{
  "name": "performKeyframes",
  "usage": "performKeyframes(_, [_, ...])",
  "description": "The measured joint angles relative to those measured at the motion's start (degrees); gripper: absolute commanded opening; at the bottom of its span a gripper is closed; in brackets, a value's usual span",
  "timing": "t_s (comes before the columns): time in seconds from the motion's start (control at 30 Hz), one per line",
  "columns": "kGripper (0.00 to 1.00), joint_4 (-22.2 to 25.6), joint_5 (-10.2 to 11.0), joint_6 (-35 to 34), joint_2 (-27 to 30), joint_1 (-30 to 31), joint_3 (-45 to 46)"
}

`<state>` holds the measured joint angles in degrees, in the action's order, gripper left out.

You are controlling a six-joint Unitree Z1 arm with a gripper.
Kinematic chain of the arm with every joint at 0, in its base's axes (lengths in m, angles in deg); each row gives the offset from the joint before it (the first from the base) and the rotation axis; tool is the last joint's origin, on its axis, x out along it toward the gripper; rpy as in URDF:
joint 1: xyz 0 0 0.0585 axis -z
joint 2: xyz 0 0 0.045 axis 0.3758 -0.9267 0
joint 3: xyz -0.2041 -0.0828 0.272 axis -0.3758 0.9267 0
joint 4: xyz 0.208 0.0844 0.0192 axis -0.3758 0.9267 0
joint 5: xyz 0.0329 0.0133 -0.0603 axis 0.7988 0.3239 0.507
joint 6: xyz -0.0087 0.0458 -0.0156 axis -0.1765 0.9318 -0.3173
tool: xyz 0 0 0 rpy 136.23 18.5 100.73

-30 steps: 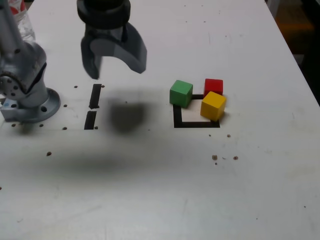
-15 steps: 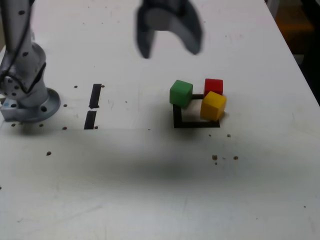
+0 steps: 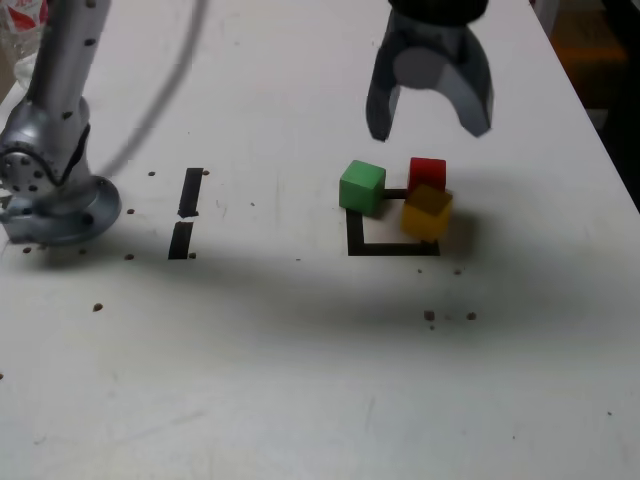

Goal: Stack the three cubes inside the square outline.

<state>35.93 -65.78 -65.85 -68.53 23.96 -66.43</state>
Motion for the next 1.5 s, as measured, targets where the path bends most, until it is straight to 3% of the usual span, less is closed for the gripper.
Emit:
performKeyframes(0.17, [0.87, -0.25, -0.49, 0.70, -3.84, -1.73, -1.53])
performKeyframes(0.67, [0.87, -3.17, -1.36, 1.67, -8.40, -3.85, -1.48])
performKeyframes(1.2, [0.82, -4.76, -3.06, 1.67, -10.40, -6.22, 1.82])
performKeyframes(1.33, [0.76, -5.63, -3.49, 1.67, -10.79, -6.22, 1.89])
performKeyframes(1.5, [0.57, -7.04, -4.14, 1.66, -11.24, -6.22, 2.17])
